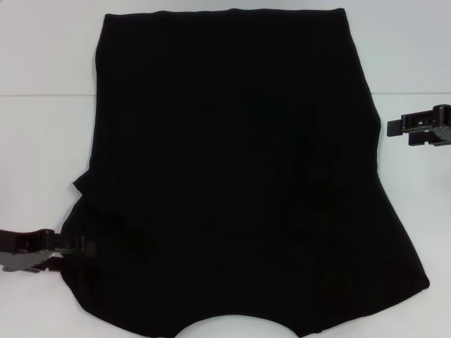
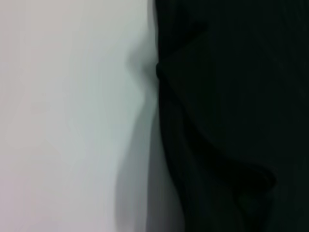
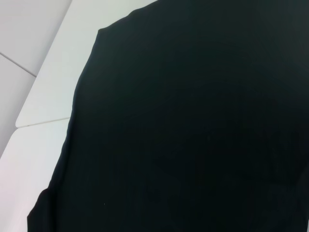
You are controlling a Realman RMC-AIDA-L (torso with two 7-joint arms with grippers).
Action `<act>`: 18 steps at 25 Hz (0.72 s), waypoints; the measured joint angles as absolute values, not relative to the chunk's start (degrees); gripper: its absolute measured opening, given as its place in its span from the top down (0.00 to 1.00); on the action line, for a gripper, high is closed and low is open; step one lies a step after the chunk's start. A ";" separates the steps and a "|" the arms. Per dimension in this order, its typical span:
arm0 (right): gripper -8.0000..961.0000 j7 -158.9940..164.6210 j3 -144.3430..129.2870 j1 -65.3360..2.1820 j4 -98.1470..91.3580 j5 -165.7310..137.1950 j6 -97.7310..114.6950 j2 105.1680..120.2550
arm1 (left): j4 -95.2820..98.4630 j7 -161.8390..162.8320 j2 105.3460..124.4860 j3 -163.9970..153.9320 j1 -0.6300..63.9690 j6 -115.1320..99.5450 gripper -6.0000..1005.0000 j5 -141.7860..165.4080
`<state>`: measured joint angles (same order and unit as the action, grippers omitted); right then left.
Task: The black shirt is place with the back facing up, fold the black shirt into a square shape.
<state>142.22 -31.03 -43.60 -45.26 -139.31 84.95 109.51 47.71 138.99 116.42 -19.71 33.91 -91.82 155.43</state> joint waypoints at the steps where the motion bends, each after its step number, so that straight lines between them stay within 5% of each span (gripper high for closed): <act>1: 0.31 142.21 -31.03 -43.60 -45.26 -139.30 84.97 109.51 | 47.58 138.88 116.44 -19.72 34.06 -91.74 0.16 155.42; 14: 0.32 142.08 -31.03 -42.79 -45.26 -138.42 85.50 109.21 | 47.67 140.64 117.04 -19.55 34.90 -89.75 0.17 155.15; 18: 0.32 142.03 -31.03 -42.13 -45.26 -137.00 85.95 108.94 | 47.50 141.73 116.93 -19.82 34.94 -88.69 0.34 155.36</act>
<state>142.03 -31.03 -42.13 -45.26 -137.00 85.95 108.94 47.50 141.73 116.93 -19.82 34.94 -88.69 155.36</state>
